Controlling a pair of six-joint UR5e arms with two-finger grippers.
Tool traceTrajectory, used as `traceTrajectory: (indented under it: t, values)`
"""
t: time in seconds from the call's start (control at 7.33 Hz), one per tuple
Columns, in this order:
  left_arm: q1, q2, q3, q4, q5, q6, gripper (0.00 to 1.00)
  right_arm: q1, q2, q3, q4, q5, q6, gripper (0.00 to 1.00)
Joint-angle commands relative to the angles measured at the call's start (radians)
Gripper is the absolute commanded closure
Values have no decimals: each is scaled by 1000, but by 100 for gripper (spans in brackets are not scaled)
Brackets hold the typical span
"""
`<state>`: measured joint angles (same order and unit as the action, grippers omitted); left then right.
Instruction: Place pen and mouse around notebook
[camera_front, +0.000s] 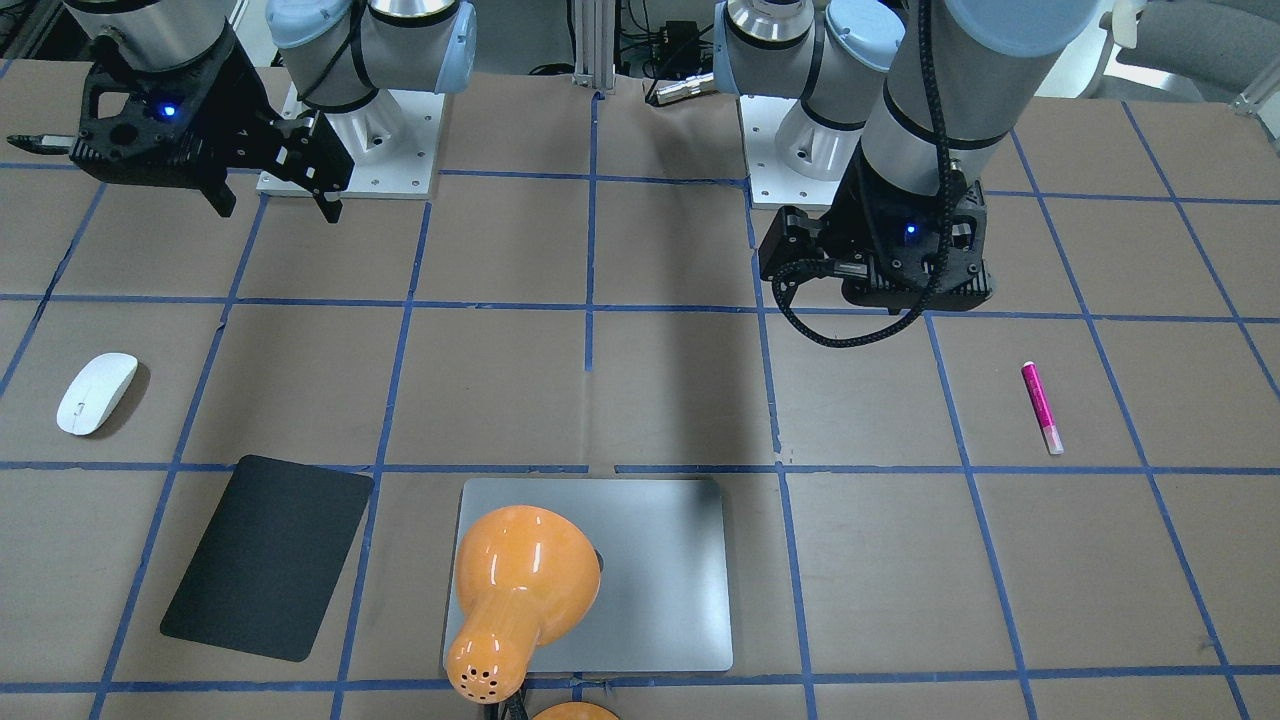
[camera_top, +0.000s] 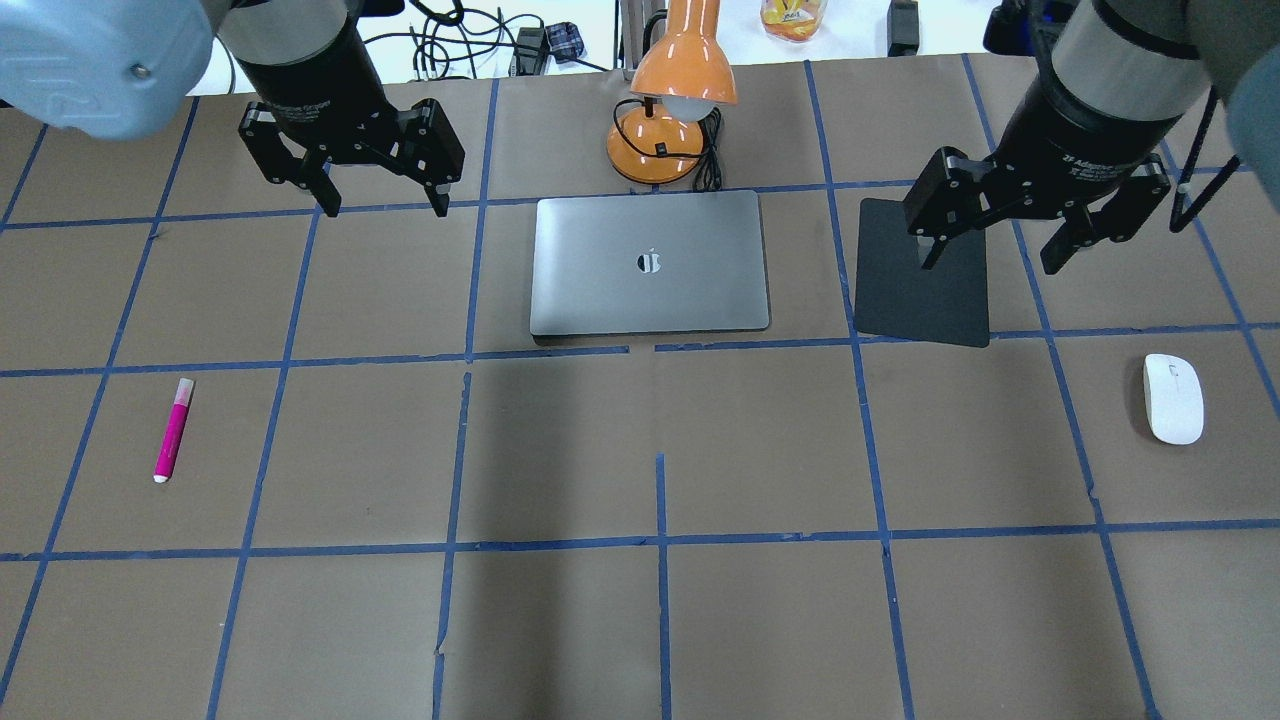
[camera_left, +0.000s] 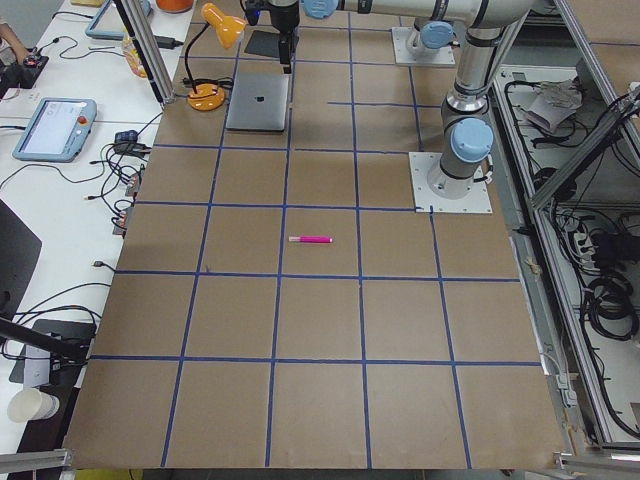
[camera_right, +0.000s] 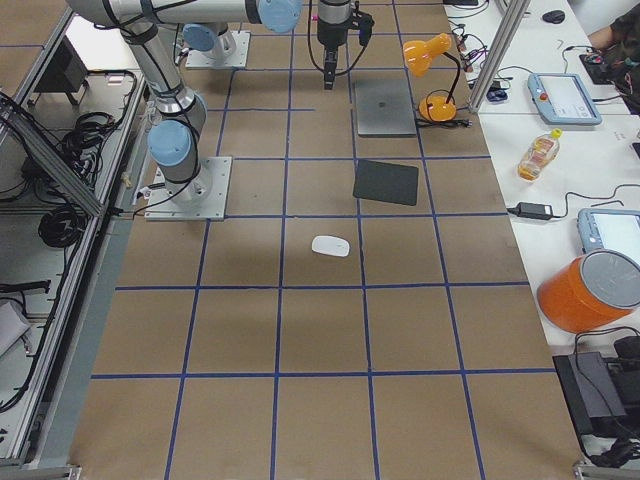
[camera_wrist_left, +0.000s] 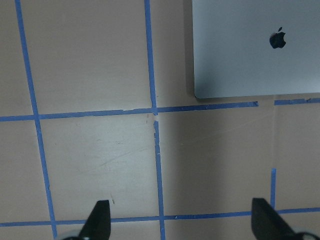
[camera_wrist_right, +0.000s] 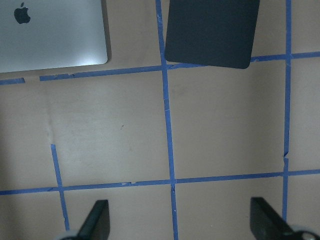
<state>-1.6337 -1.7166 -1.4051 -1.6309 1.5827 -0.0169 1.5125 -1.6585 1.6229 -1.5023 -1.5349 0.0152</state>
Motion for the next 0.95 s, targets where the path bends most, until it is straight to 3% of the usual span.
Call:
traceTrajectory:
  t: [0.0,0.55,0.82]
  values:
    - [0,-3,0,0,2,0,0,0,2,6,1,1,0,0]
    - [0,2,1,0,3,0,0,-26,19,6,-7,-5,-14,0]
    - [0,2,-2,2,3,0,0,-186,26,32,-15,-5,-14,0]
